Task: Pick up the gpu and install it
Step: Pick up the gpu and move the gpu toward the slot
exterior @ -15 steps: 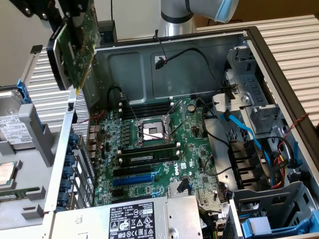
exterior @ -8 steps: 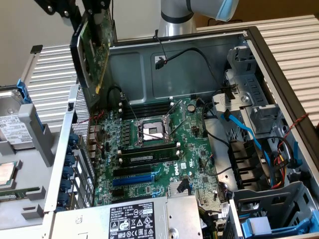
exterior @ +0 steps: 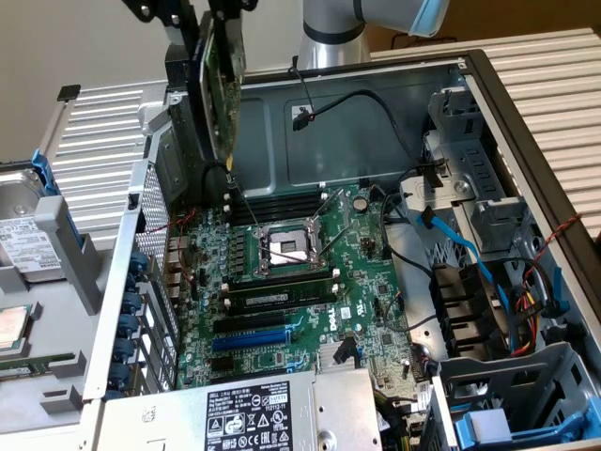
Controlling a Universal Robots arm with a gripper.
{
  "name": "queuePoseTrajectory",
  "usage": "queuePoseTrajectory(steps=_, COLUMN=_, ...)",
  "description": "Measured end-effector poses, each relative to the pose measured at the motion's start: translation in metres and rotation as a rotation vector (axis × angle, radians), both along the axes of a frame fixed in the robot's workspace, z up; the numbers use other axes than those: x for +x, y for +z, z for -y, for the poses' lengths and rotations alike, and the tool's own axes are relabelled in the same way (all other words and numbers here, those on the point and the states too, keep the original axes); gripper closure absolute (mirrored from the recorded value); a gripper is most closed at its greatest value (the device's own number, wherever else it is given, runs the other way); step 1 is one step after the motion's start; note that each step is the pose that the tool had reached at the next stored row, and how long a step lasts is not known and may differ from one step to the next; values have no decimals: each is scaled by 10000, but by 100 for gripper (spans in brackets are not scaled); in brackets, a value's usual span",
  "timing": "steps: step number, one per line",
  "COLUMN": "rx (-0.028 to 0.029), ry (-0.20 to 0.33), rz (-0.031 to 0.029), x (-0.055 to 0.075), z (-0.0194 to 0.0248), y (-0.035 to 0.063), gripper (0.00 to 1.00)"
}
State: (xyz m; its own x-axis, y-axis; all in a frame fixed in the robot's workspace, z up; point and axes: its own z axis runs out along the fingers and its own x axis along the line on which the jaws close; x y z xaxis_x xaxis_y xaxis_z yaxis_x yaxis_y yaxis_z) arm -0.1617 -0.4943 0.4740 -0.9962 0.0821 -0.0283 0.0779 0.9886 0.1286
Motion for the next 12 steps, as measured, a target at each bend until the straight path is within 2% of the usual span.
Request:
queuePoseTrajectory(steps=5, rx=1, ry=50, rz=1, x=28, z=-3, y=-1, gripper=73)
queuePoseTrajectory(steps=12, rx=0, ry=1280, rz=0, x=28, z=-3, y=0, gripper=73)
